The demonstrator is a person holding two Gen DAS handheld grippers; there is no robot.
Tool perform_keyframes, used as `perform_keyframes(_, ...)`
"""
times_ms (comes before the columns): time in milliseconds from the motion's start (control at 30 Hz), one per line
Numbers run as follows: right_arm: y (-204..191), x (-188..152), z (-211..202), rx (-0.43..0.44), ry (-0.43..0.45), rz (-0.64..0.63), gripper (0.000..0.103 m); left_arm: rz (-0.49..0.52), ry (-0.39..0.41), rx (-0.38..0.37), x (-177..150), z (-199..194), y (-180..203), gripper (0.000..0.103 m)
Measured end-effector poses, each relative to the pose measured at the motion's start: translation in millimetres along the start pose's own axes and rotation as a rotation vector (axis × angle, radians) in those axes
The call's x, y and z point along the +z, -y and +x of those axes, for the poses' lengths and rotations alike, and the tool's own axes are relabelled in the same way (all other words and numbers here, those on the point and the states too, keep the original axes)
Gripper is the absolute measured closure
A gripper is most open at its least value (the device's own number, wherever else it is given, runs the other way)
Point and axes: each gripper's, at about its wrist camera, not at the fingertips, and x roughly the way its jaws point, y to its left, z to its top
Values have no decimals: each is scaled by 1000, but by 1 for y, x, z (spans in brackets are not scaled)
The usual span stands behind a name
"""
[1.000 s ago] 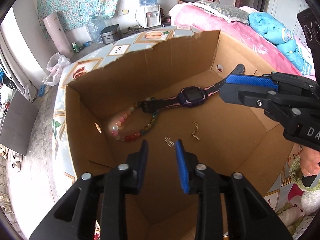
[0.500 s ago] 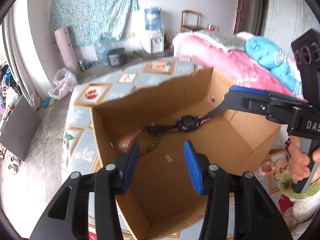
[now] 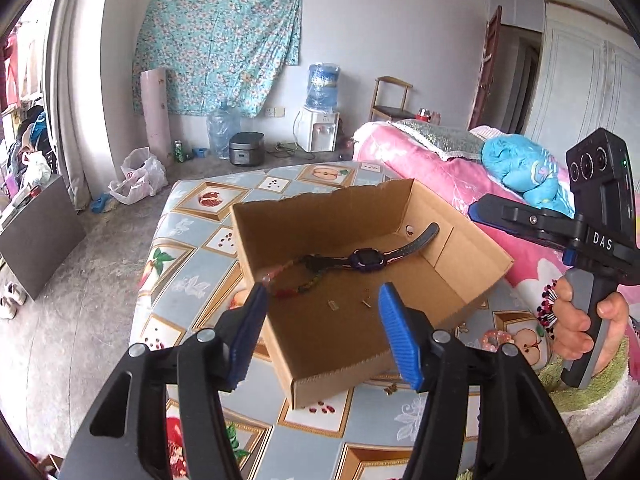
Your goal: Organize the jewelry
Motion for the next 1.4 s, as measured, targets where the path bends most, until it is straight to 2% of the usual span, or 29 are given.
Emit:
perform_keyframes(267,-12,-25,-15,-22,-13,-57,44,-10,-32,-40,-40,-16,-5,38)
perform_keyframes(367,-8,-43,-18,-59,-60,-75,39,-1,-71,-80,-59,-15,4,34)
perform_keyframes(500,9,-79,-25,-154,-154,-52,39,22,-148,-106,-86,0,24,34)
perform_keyframes(667,38,-131,-19,-236,-294,59,39,67,-231,-86,-116,30,52,34)
perform_keyframes(767,44,-146,-10,-260,-333,91,39,57,-277,-79,-128,50,60,34)
perform_keyframes(900,41,-147,-2,-282,-335,74,40,65,-301,-64,-132,71,65,34)
perform_keyframes(1000,40,-144,4,-281,-330,69,44,96,-290,-37,-129,78,69,34)
perform_keyframes(1067,40,-143,9,-285,-330,63,51,118,-274,-26,-126,82,72,34)
perform_keyframes(1167,38,-142,17,-284,-333,52,58,157,-252,-23,-120,85,78,39)
perform_keyframes(1400,27,-137,36,-266,-328,-36,67,222,-241,-32,-115,95,85,50)
